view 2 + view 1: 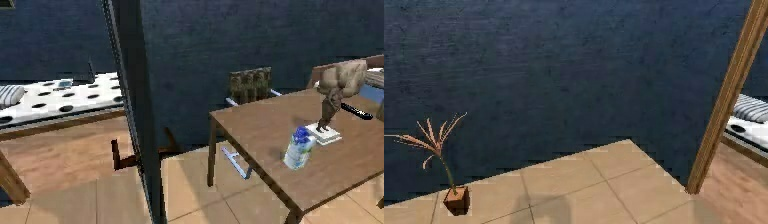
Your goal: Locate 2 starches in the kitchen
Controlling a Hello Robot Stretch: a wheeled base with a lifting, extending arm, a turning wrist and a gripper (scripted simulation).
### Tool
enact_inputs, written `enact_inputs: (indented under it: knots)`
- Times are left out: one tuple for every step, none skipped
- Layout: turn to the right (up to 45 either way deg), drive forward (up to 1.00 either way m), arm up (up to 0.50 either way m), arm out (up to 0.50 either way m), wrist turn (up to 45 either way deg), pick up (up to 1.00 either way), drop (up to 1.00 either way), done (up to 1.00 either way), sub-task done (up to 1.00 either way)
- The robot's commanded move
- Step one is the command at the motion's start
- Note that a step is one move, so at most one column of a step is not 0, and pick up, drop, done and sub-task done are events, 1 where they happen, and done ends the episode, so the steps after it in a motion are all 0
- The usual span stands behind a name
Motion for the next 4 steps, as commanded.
enact_inputs:
  knots:
    - [0.0,0.8,0.0,0.0,0.0,0.0,0.0,0.0,0.0]
    - [45.0,0.0,0.0,0.0,0.0,0.0,0.0,0.0,0.0]
    - [18.0,0.0,0.0,0.0,0.0,0.0,0.0,0.0,0.0]
    - [0.0,0.45,0.0,0.0,0.0,0.0,0.0,0.0,0.0]
